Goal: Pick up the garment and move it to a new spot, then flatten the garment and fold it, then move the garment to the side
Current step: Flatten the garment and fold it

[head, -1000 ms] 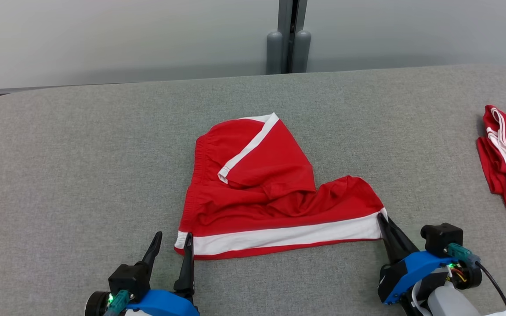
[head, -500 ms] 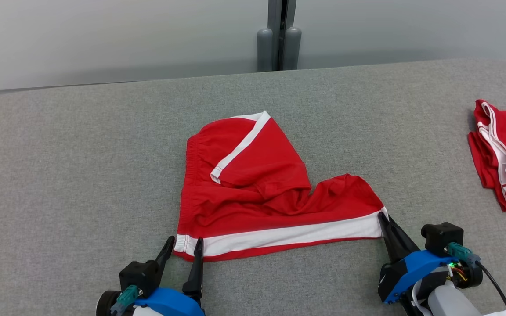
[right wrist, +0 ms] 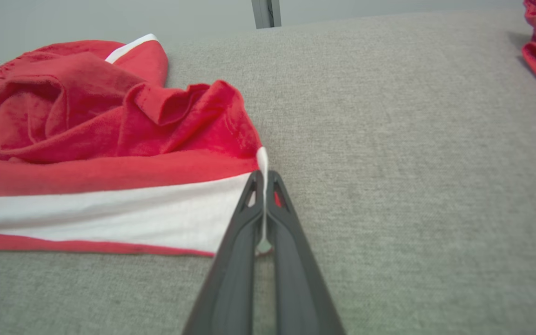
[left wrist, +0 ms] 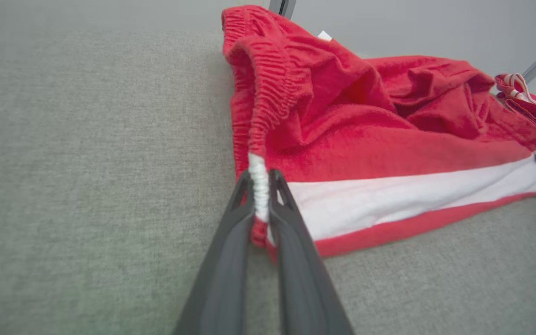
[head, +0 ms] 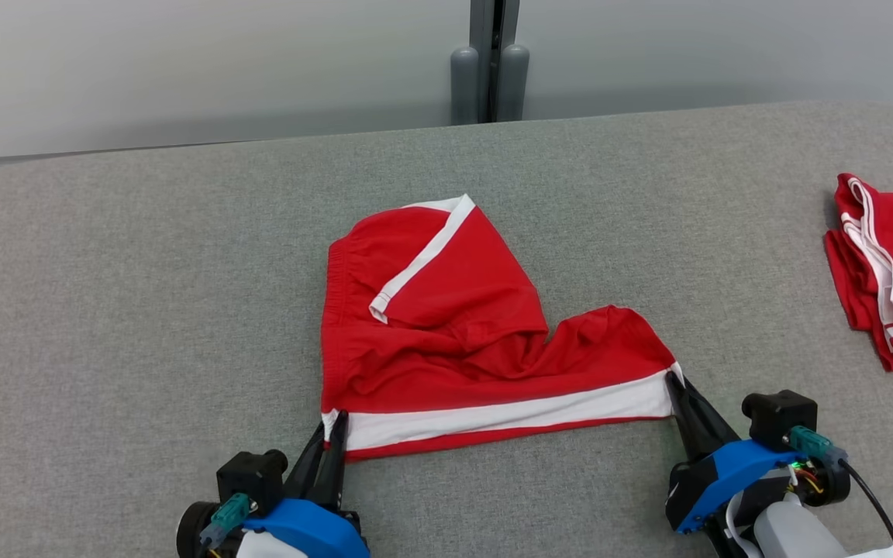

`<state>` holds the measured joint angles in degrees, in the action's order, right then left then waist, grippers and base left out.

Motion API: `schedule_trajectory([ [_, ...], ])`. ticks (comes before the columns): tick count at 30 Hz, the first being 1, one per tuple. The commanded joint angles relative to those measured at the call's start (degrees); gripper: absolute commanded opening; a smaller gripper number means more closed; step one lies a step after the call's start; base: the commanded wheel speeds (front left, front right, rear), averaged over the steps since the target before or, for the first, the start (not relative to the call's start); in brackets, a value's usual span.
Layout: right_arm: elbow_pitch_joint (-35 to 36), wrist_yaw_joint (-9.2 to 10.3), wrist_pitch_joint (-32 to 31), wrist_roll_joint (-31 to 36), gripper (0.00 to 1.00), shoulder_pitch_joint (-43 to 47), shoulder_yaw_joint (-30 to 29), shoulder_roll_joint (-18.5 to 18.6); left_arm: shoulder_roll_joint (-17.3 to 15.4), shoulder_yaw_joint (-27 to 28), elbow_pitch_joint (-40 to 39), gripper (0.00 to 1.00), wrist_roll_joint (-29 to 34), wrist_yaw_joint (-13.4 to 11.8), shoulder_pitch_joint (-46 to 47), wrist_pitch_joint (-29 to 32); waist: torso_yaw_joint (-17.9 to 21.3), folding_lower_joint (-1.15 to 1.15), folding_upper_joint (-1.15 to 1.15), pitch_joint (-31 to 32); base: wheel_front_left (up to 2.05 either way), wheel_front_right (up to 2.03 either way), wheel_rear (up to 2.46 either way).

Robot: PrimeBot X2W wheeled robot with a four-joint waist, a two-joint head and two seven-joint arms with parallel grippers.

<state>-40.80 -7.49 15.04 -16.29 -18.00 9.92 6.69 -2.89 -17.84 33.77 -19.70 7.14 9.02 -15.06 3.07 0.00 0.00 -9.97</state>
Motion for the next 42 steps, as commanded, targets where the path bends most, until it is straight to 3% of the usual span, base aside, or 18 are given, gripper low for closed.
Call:
schedule_trajectory([
  [1,0.5,0.0,0.2,-0.1,0.0,0.0,-0.2,0.0,0.0,0.1,-0.6,0.0,0.4,0.5,0.3,-0.1,-0.1,0.0,0.0,0.1,0.0,0.0,0.0],
  [7,3.5,0.0,0.2,-0.7,0.0,0.7,-0.5,-0.4,0.0,0.6,-6.1,0.0,1.8,0.5,-0.5,-0.1,-0.4,0.0,0.0,1.6,0.0,0.0,0.0],
  [13,11.2,0.0,0.2,-4.2,0.0,-0.5,-1.1,-0.6,-1.3,-0.7,-14.4,0.0,1.6,0.5,1.6,-0.1,-0.2,0.0,0.0,4.6,0.0,0.0,0.0],
  [18,17.7,0.0,0.2,-8.2,0.0,-3.0,-1.1,1.2,-4.9,-3.1,-20.7,0.0,-1.4,0.5,6.1,-0.1,0.1,0.0,0.0,7.7,0.0,0.0,0.0],
  [23,23.6,0.0,0.2,-14.7,0.0,-7.1,-1.1,3.0,-10.6,-4.8,-26.2,0.0,-5.4,0.5,12.3,-0.1,0.6,0.0,0.0,9.5,0.0,0.0,0.0],
  [29,29.1,0.0,-1.9,-21.4,0.0,-11.7,-1.0,6.7,-15.6,-4.3,-32.9,0.0,-8.9,0.3,18.8,5.8,1.1,0.0,0.0,9.6,0.0,0.0,0.0],
  [35,30.5,0.0,-5.3,-25.3,0.0,-15.4,-1.7,7.4,-15.2,-4.1,-33.1,0.0,-9.9,-1.4,22.4,10.7,2.0,0.0,0.0,4.3,0.0,0.0,0.0],
  [38,28.0,0.0,-4.9,-25.5,0.0,-18.7,-1.3,7.8,-14.7,-5.0,-29.5,0.0,-7.7,-2.3,25.9,11.0,2.5,0.0,0.0,0.7,0.0,0.0,0.0],
  [42,22.5,-0.01,-2.9,-23.5,0.0,-26.4,0.1,8.4,-11.4,-4.6,-22.0,0.0,-7.7,-2.3,33.6,8.5,3.1,0.0,0.0,-4.1,0.0,0.0,0.0],
])
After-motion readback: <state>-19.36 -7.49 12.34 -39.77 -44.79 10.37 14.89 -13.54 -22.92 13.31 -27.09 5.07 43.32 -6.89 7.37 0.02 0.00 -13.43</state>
